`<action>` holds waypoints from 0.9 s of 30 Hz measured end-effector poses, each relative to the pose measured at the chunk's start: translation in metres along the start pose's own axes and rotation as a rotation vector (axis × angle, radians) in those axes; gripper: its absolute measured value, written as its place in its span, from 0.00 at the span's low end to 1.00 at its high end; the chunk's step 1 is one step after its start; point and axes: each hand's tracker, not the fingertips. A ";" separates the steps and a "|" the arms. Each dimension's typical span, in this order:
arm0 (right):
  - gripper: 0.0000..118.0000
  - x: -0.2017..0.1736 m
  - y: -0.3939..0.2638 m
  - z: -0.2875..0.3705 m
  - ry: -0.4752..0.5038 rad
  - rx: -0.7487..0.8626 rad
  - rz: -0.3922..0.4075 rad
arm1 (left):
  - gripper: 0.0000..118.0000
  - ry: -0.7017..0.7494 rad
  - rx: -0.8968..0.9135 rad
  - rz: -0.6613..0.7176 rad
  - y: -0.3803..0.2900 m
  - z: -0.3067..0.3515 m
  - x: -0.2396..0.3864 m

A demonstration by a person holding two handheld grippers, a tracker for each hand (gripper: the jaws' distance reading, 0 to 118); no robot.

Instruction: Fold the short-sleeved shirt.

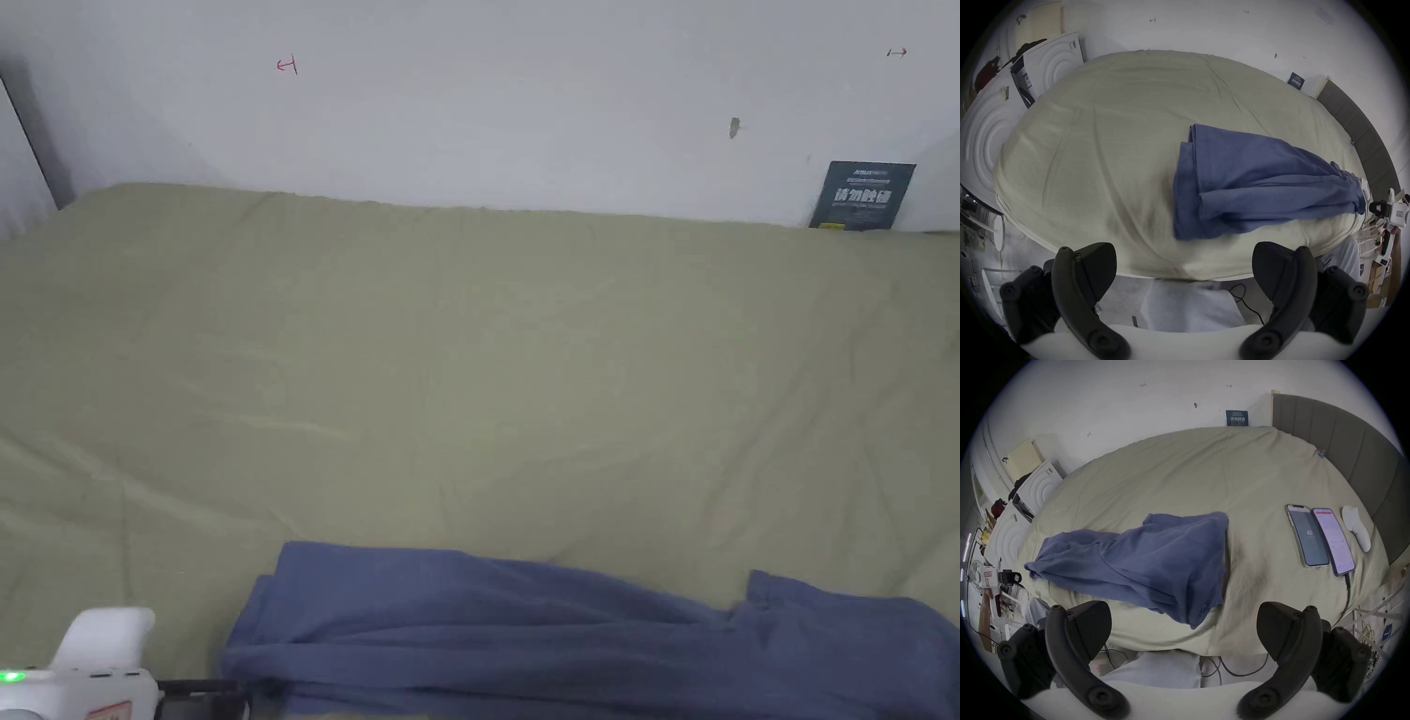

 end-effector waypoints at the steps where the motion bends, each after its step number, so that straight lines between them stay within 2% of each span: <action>1: 1.00 -0.008 0.002 0.003 -0.004 0.007 -0.001 | 0.96 -0.012 0.011 0.017 0.004 0.001 -0.004; 2: 0.97 -0.016 0.004 0.006 -0.001 0.020 -0.009 | 0.94 -0.050 0.036 0.040 0.007 0.011 -0.004; 3: 0.87 -0.016 0.002 0.011 0.010 0.068 -0.020 | 0.85 -0.092 0.058 0.065 0.012 0.014 -0.010; 4: 0.65 -0.024 0.004 0.013 0.004 0.087 -0.022 | 0.57 -0.138 0.075 0.103 0.018 0.015 -0.017; 5: 0.22 -0.034 0.006 0.013 -0.025 0.105 -0.033 | 0.00 -0.147 0.073 0.127 0.024 0.011 -0.023; 6: 0.01 -0.041 0.007 0.013 -0.060 0.138 -0.028 | 0.00 -0.147 0.143 0.124 0.027 0.020 -0.020; 9: 0.01 -0.061 0.013 0.022 0.001 0.146 -0.018 | 0.00 -0.219 0.097 0.171 0.035 0.013 -0.033; 14: 0.01 -0.087 0.019 0.027 0.009 0.176 0.039 | 0.00 -0.313 0.039 0.205 0.063 -0.002 -0.031; 15: 0.01 -0.094 0.019 0.030 0.018 0.178 0.040 | 0.05 -0.352 0.013 0.222 0.066 -0.008 -0.036; 16: 0.01 -0.097 0.020 0.031 0.028 0.179 0.036 | 0.28 -0.393 -0.013 0.251 0.068 -0.016 -0.042; 18: 0.01 -0.103 0.019 0.029 0.040 0.180 0.032 | 0.91 -0.493 -0.075 0.278 0.078 -0.035 -0.053; 19: 0.01 -0.106 0.018 0.029 0.049 0.175 0.032 | 1.00 -0.532 -0.105 0.274 0.077 -0.044 -0.054; 22: 0.01 -0.110 0.013 0.024 0.068 0.157 0.019 | 1.00 -0.557 -0.139 0.328 0.085 -0.059 -0.053; 27: 0.01 -0.118 0.010 0.021 0.067 0.132 0.012 | 1.00 -0.715 -0.219 0.371 0.087 -0.108 -0.060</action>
